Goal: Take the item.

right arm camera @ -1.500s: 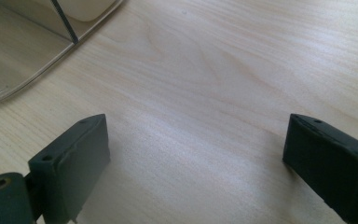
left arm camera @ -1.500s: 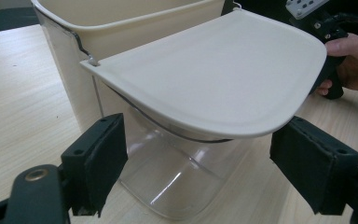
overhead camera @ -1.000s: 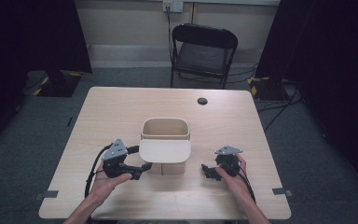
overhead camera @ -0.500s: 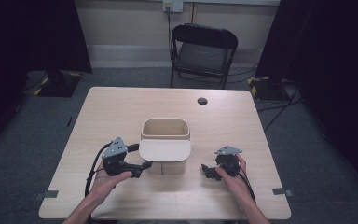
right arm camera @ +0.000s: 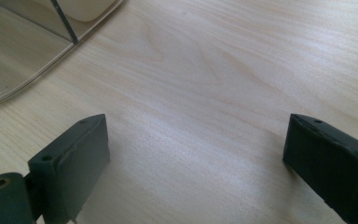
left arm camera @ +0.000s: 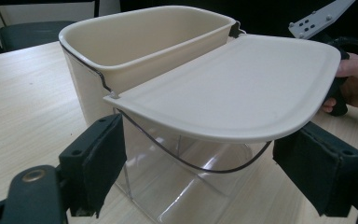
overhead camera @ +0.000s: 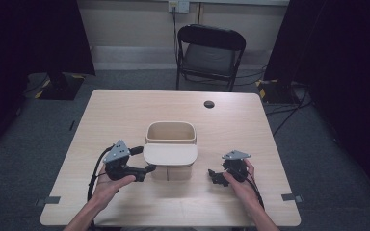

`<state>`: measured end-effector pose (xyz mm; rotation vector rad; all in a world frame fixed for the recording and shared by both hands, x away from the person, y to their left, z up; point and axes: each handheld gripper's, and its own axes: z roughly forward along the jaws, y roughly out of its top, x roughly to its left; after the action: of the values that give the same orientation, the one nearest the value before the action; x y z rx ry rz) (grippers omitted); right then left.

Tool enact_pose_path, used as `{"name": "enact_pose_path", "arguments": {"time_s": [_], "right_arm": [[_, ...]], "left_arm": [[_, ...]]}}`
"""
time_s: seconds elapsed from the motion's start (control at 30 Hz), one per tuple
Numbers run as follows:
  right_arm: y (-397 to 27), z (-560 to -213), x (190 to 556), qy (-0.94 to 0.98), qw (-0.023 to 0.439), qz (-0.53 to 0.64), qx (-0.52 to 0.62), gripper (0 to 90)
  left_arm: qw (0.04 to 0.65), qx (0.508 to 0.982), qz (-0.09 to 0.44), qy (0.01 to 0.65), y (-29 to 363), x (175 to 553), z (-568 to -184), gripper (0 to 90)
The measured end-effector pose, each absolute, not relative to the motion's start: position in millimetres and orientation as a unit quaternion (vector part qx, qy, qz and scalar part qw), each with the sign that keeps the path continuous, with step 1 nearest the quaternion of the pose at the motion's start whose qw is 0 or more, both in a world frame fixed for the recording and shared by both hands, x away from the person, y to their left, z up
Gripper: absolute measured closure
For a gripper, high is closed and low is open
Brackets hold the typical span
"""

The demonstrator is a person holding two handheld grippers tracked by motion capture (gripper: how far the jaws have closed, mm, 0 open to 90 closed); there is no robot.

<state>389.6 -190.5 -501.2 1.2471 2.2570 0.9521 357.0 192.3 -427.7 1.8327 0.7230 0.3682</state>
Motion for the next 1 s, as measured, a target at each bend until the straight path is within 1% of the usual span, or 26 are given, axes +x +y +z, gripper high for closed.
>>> {"name": "enact_pose_path", "arguments": {"time_s": [0.2, 0.43, 0.6, 1.0], "right_arm": [[-190, -501, 390, 0.805, 0.195, 0.340, 0.445, 6.4], [-190, -501, 389, 0.805, 0.194, 0.340, 0.446, 6.4], [-190, -501, 389, 0.805, 0.194, 0.340, 0.446, 6.4], [-190, -501, 389, 0.805, 0.194, 0.340, 0.446, 6.4]], "left_arm": [[0.538, 0.770, 0.152, 0.307, 191, 360, -426, 16.2], [0.547, 0.766, 0.153, 0.301, 191, 361, -419, 18.3], [0.545, 0.769, 0.146, 0.300, 191, 364, -417, 16.9], [0.544, 0.769, 0.144, 0.301, 191, 366, -415, 17.0]]}}
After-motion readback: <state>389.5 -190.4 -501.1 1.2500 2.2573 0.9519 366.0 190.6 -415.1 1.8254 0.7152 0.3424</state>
